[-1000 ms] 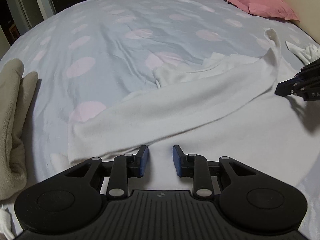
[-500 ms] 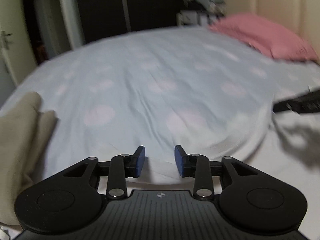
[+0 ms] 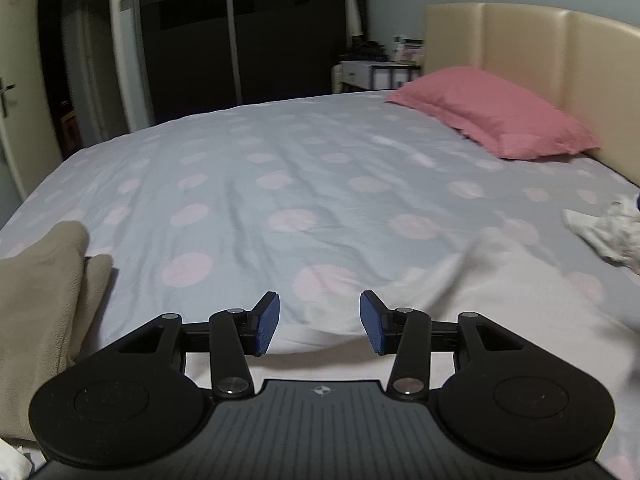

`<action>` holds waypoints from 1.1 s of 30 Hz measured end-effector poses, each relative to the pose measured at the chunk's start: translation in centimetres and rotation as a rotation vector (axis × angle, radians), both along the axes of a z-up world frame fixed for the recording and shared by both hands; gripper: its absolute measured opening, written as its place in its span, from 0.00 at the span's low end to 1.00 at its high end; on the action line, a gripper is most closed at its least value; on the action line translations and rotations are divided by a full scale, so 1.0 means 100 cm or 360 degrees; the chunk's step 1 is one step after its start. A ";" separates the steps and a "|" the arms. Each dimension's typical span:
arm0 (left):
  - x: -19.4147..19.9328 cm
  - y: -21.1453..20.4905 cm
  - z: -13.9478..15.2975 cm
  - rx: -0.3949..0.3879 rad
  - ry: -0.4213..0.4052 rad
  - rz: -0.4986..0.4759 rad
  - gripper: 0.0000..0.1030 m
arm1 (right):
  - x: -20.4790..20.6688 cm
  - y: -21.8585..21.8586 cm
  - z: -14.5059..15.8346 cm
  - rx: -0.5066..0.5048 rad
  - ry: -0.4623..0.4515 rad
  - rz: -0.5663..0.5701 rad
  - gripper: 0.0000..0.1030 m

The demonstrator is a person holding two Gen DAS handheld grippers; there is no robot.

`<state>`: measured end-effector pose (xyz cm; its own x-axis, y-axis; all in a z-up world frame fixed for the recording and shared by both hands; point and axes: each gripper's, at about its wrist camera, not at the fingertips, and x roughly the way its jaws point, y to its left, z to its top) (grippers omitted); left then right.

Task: Fold clothes

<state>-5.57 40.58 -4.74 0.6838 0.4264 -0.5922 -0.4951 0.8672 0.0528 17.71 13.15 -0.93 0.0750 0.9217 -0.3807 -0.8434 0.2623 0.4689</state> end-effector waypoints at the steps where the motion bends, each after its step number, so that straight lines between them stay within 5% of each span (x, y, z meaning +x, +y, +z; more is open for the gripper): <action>1: -0.001 -0.008 0.005 -0.0004 -0.0019 -0.0019 0.41 | -0.001 -0.019 0.000 0.0030 0.0049 0.0016 0.48; 2: -0.003 -0.016 0.009 -0.0008 -0.0038 -0.0037 0.41 | -0.003 -0.035 -0.002 0.0043 0.0084 0.0039 0.55; 7: -0.011 -0.058 0.030 -0.0020 -0.0124 -0.0136 0.45 | -0.020 -0.100 -0.017 0.0052 0.0215 0.0183 0.56; 20: -0.019 -0.152 0.014 -0.0074 -0.0052 -0.0303 0.48 | -0.004 -0.213 -0.144 0.0547 0.1057 0.0257 0.69; 33: -0.025 -0.168 -0.007 -0.0222 -0.0038 -0.0170 0.48 | 0.011 -0.203 -0.192 0.0527 0.1171 0.0332 0.78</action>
<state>-8.11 23.79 -5.40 0.7356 0.2651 -0.6233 -0.3991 0.9132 -0.0826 18.85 -7.19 -20.11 -0.2719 0.9619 0.0274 -0.3074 -0.1138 0.9447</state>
